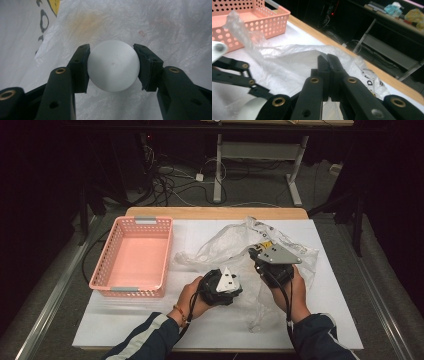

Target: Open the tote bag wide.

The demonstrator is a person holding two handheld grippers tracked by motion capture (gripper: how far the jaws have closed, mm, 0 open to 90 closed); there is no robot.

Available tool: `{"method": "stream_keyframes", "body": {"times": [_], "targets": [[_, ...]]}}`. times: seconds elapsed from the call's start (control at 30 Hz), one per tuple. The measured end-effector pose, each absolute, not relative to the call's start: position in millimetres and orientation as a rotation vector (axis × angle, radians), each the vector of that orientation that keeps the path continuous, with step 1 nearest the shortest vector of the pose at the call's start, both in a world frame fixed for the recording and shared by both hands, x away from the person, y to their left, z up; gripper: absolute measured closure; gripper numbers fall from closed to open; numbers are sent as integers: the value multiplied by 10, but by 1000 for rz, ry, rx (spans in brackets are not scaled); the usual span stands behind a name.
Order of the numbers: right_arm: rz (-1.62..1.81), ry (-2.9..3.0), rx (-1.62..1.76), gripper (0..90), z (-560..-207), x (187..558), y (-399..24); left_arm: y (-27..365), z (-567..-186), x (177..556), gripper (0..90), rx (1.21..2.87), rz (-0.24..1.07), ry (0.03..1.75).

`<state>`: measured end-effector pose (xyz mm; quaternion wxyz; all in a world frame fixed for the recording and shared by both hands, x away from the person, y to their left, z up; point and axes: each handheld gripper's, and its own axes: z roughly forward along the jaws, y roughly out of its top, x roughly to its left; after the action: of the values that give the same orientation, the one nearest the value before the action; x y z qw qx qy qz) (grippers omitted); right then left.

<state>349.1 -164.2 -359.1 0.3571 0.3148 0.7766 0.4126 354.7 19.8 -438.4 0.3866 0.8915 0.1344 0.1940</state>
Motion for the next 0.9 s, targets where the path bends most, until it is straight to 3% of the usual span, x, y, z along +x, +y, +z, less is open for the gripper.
{"method": "stream_keyframes", "body": {"times": [0.17,0.23,0.3,0.53,0.9], "targets": [[1062,2018,824,900,-3658,3507,-1664,124,-4470,3584,482,2259,529,375],[1059,2024,825,900,-3678,3510,-1668,114,-4483,3585,452,2247,529,387],[1058,2028,832,900,-3704,3511,-1675,112,-4472,3573,363,2235,540,391],[1053,2033,834,900,-3743,3502,-1688,167,-4393,3491,311,2209,569,374],[1061,2063,805,900,-3774,3375,-1745,693,-4022,3146,278,2154,647,309]]}}
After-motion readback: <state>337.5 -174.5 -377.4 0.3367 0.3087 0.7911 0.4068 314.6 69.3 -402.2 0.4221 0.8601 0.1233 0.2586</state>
